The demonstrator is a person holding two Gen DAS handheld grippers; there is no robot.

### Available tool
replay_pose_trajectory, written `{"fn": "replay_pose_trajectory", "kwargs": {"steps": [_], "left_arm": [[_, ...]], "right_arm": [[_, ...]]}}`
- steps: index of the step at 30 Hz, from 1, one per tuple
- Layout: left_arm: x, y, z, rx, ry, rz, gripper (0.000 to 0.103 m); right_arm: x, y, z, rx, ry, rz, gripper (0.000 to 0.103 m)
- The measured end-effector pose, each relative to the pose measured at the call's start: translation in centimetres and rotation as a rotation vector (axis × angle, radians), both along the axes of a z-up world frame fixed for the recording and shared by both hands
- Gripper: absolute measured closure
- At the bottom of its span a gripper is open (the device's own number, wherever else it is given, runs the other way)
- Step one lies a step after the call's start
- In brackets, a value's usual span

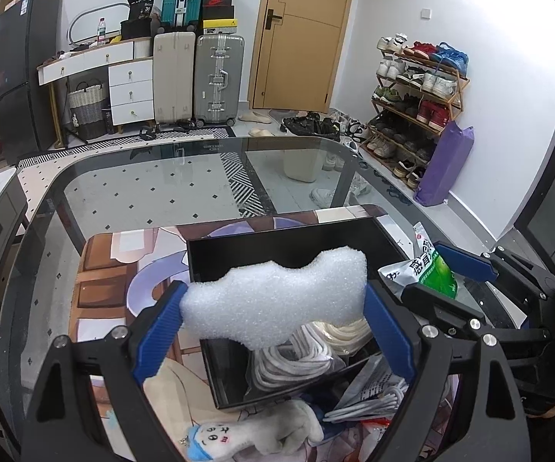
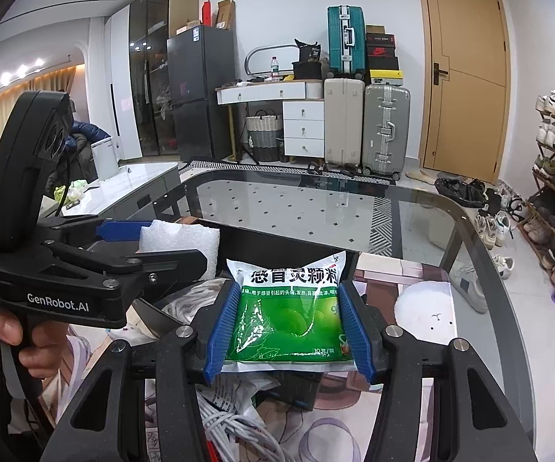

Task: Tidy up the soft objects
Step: 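Lower the foam and green packet into the black box and open both grippers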

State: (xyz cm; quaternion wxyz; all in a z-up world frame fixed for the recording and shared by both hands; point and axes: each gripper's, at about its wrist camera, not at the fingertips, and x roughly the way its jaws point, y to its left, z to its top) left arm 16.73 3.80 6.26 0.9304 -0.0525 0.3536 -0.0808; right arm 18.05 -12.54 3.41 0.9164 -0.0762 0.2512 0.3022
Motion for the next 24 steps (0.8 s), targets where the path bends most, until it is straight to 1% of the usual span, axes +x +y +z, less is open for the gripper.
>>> {"fn": "replay_pose_trajectory", "kwargs": {"steps": [6, 22, 24], "left_arm": [[0.5, 0.0, -0.1, 0.003, 0.000, 0.000, 0.013], [1.4, -0.1, -0.4, -0.001, 0.009, -0.009, 0.013], [1.5, -0.2, -0.4, -0.002, 0.012, -0.009, 0.013]], "right_arm": [[0.8, 0.6, -0.3, -0.018, 0.005, 0.008, 0.050], [1.2, 2.7, -1.3, -0.079, 0.006, 0.031, 0.050], [1.1, 2.7, -1.3, -0.089, -0.005, 0.020, 0.047]]}}
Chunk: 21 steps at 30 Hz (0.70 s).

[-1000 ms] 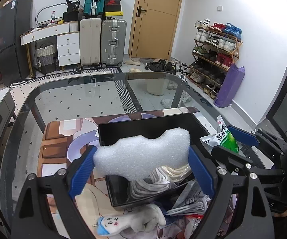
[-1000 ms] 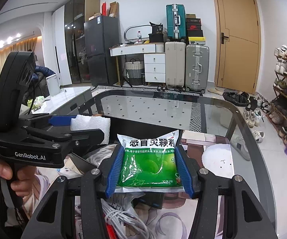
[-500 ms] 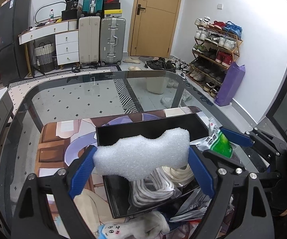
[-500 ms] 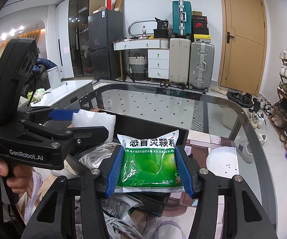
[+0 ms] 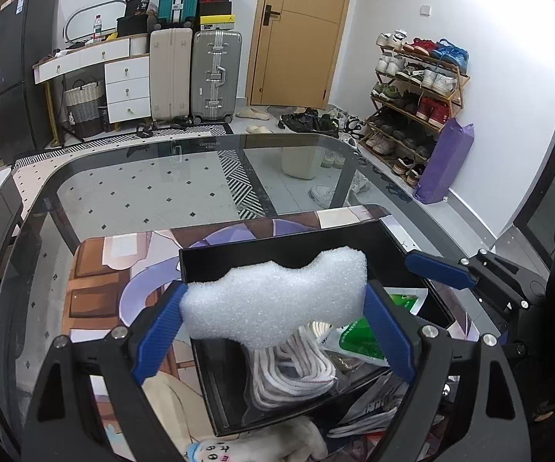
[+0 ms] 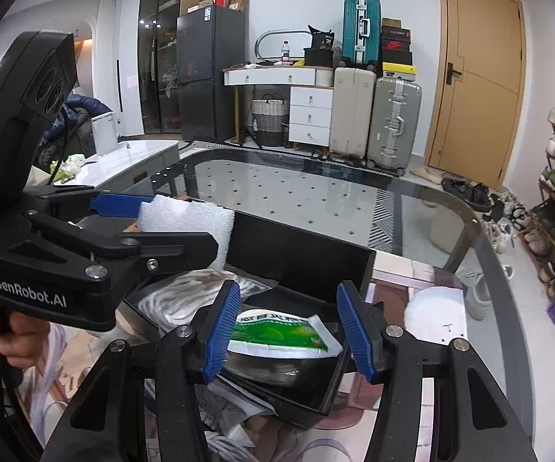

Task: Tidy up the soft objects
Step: 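Lower the foam and green packet into the black box and open both grippers, then grasp the white cable coil with the right gripper while the left grasps the white plush toy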

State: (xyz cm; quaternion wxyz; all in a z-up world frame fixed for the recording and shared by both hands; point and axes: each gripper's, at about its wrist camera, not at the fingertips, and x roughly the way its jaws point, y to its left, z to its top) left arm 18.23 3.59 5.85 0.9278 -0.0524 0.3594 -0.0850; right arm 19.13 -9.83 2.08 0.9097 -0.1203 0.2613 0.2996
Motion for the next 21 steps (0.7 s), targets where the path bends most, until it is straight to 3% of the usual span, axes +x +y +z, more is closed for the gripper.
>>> {"fn": "replay_pose_trajectory", "kwargs": {"steps": [4, 7, 11, 15, 21], "left_arm": [[-0.2, -0.4, -0.2, 0.008, -0.003, -0.017, 0.012], [-0.6, -1.0, -0.1, 0.020, -0.022, -0.029, 0.012], [-1.0, -1.5, 0.0, 0.029, -0.025, -0.035, 0.009], [-2.0, -1.5, 0.3, 0.004, -0.037, -0.035, 0.000], [-3.8, -0.9, 0.6, -0.021, -0.034, -0.016, 0.000]], "right_arm": [[-1.0, -1.2, 0.4, 0.021, -0.029, -0.025, 0.020], [-1.9, -2.4, 0.9, 0.046, -0.048, -0.063, 0.006], [-2.4, -3.8, 0.8, 0.056, -0.025, -0.101, 0.004], [-3.1, -4.9, 0.3, 0.077, -0.008, -0.114, 0.001], [-4.3, -5.9, -0.3, 0.084, 0.009, -0.127, 0.001]]}}
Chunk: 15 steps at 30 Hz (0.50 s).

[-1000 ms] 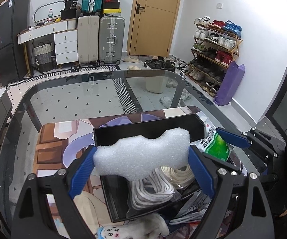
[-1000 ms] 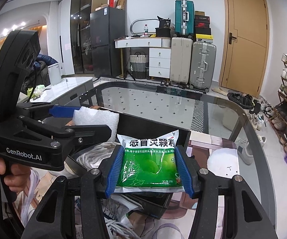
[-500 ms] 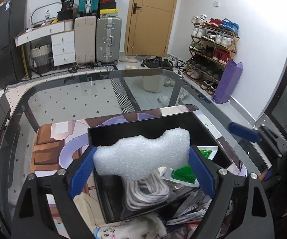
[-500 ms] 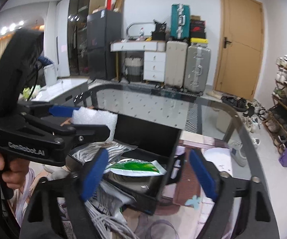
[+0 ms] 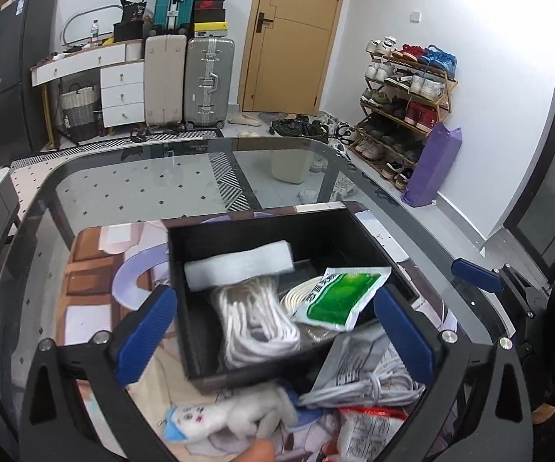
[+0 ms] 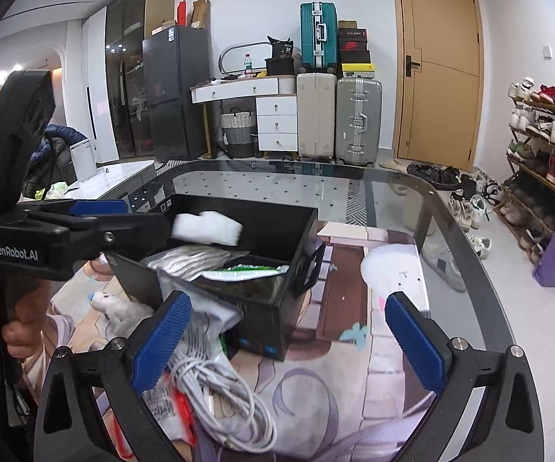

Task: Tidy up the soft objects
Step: 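Grasp the white cable coil with the right gripper while the left grasps the white plush toy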

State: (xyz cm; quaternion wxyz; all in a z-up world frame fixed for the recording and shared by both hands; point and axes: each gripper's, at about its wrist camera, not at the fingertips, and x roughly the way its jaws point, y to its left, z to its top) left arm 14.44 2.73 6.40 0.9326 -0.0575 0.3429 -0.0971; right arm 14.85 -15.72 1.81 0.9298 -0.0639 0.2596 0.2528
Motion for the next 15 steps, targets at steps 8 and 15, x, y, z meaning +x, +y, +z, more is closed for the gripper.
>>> {"fn": "replay_pose_trajectory", "kwargs": {"steps": [8, 15], "left_arm": [[-3.0, 1.3, -0.6, 0.015, 0.000, 0.043, 0.000], [-4.8, 1.9, -1.8, 0.038, 0.006, 0.082, 0.000]], "right_arm": [[-1.7, -0.8, -0.9, 0.005, 0.033, -0.002, 0.001], [-2.6, -0.9, -1.9, 0.027, 0.080, 0.006, 0.001]]}}
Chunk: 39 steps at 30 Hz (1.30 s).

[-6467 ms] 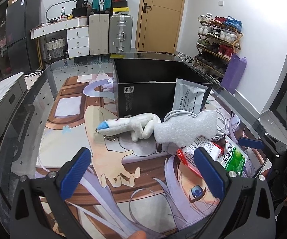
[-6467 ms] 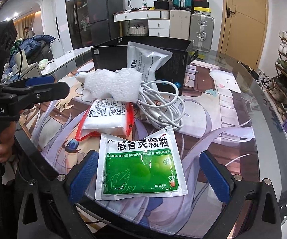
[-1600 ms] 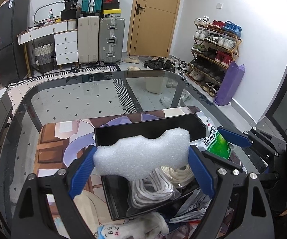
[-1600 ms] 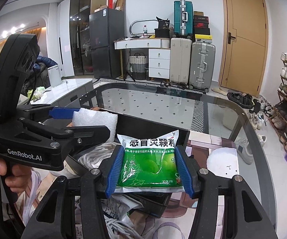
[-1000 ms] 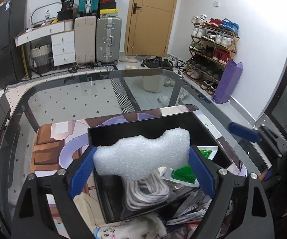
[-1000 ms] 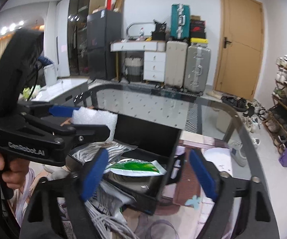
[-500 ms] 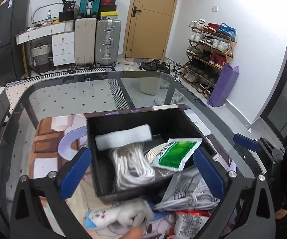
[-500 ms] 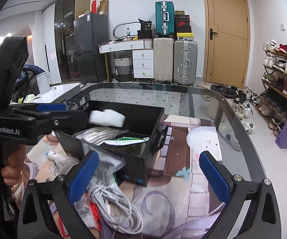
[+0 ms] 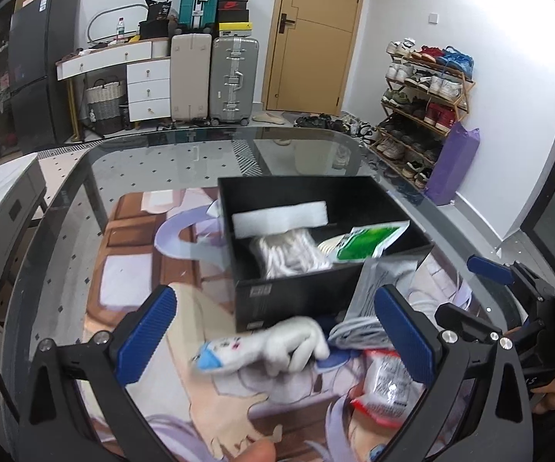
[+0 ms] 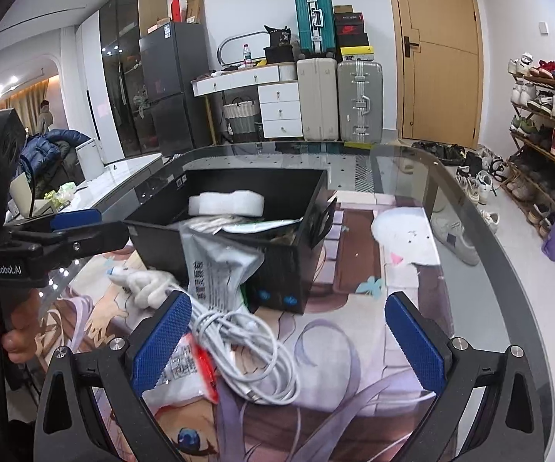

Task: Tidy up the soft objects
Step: 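Grasp the white cable coil with the right gripper while the left grasps the white plush toy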

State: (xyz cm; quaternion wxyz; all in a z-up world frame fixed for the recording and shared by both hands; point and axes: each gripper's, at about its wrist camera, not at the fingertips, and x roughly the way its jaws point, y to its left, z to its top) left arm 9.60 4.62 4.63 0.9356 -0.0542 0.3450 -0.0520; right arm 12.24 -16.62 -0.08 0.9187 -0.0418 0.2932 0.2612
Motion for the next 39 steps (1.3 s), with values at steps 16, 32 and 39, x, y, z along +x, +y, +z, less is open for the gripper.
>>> {"fn": "replay_pose_trajectory", "kwargs": {"steps": [16, 32, 39], "left_arm": [[-1.0, 1.2, -3.7, 0.014, 0.048, 0.051, 0.000], [-1.3, 1.2, -4.4, -0.007, 0.062, 0.013, 0.000], [-1.4, 1.3, -4.5, -0.015, 0.062, 0.002, 0.000]], "right_arm": [[1.1, 3.1, -3.1, -0.013, 0.143, 0.012, 0.001], [2.4, 0.3, -4.3, -0.053, 0.225, -0.089, 0.001], [2.3, 0.2, -4.2, -0.005, 0.235, -0.102, 0.001]]}}
